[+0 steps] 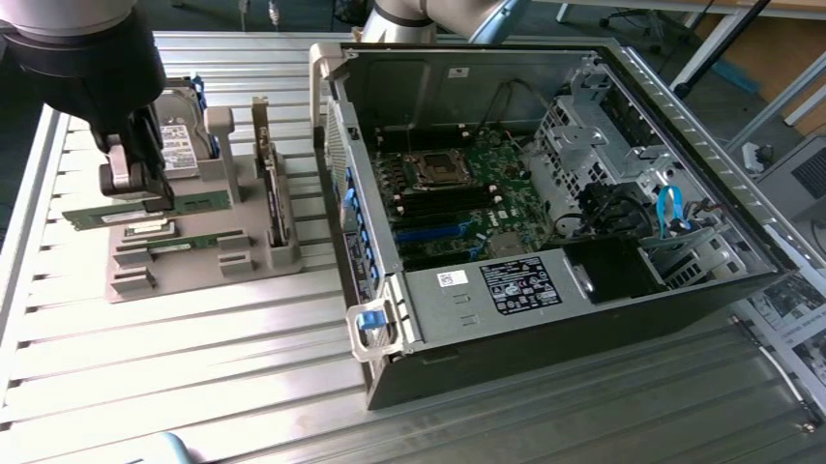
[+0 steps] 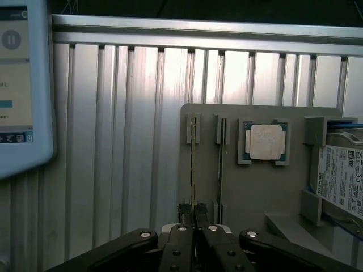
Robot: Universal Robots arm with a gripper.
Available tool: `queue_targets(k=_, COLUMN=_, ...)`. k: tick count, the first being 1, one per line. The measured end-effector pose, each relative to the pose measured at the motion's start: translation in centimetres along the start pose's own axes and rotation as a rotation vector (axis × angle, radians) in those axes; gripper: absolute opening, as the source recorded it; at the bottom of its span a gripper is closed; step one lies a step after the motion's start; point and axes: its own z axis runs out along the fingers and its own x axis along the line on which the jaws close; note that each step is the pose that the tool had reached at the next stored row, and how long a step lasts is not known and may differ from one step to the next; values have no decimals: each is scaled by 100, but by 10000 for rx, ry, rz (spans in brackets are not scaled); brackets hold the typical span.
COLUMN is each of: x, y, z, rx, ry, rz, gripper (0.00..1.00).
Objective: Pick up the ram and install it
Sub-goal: 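Pick up the ram and move it above insertion slot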
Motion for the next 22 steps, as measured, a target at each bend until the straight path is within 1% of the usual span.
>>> queue_targets(k=22, x=4, y=0, z=-127, rx=0, ry=0, rz=1, gripper=13)
